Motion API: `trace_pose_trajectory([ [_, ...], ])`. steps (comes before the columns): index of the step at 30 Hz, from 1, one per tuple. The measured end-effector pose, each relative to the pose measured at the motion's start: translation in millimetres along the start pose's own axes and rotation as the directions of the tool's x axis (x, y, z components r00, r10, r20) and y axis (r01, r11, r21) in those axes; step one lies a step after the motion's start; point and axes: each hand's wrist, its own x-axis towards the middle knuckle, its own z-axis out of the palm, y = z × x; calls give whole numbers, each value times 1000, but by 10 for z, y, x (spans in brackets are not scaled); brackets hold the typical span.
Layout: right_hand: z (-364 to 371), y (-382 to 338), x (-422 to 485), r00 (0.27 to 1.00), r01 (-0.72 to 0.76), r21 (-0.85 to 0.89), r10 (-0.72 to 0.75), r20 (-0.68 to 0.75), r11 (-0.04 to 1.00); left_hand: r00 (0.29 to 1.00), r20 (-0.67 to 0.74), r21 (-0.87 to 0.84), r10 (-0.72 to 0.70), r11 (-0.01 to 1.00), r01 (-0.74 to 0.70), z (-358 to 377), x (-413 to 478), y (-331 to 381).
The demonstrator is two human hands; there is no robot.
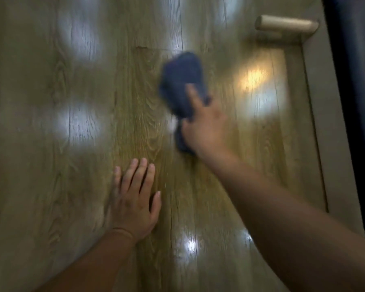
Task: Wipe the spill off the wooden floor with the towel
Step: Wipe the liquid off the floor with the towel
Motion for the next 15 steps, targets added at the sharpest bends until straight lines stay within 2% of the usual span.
trace_pose_trajectory([
  [1, 52, -238, -79, 974, 222, -40, -219, 63, 974, 1000, -10, -1, 3, 1000, -3, -2, -4, -6],
  [2, 68, -336, -91, 910, 405, -38, -399, 113, 913, 1000, -18, -4, 6, 1000, -6, 2, 1, -10],
  [3, 40, -301, -53, 848, 520, -31, -512, 137, 853, 1000, -22, -7, 9, 1000, -9, 4, 0, -13],
  [4, 13, -102, 22, 825, 560, -42, -552, 123, 827, 1000, -22, -9, 11, 1000, -11, 8, -1, -11],
  [5, -43, 189, 100, 856, 517, -67, -512, 78, 853, 1000, -18, -16, 10, 1000, -10, 10, -2, -7],
  [6, -131, 632, 191, 922, 388, -63, -386, 35, 920, 1000, -10, -22, 3, 1000, -3, 4, -10, -3],
  [7, -250, 1095, 236, 978, 207, -45, -208, -19, 977, 1000, 0, -16, -5, 1000, 5, -5, -19, 2],
  [8, -387, 1512, 228, 998, -9, -15, 8, -63, 1000, 1000, 13, 0, -11, 1000, 11, -16, -28, 1],
  [9, -526, 1838, 177, 970, -219, 19, 220, -100, 975, 1000, 28, 18, -12, 1000, 11, -25, -32, -1],
  [10, -605, 2016, 122, 920, -368, 36, 369, -132, 929, 999, 45, 28, -10, 1000, 9, -29, -24, -4],
  [11, -622, 2073, 124, 879, -452, 64, 456, -139, 890, 998, 63, 33, -13, 999, 11, -35, -14, -9],
  [12, -622, 1974, 162, 867, -476, 99, 485, -114, 874, 997, 80, 40, -12, 999, 8, -39, 0, -13],
  [15, -448, 1168, 491, 841, -505, 212, 532, -97, 837, 996, 91, 38, -3, 999, -1, -48, 35, 7],
])
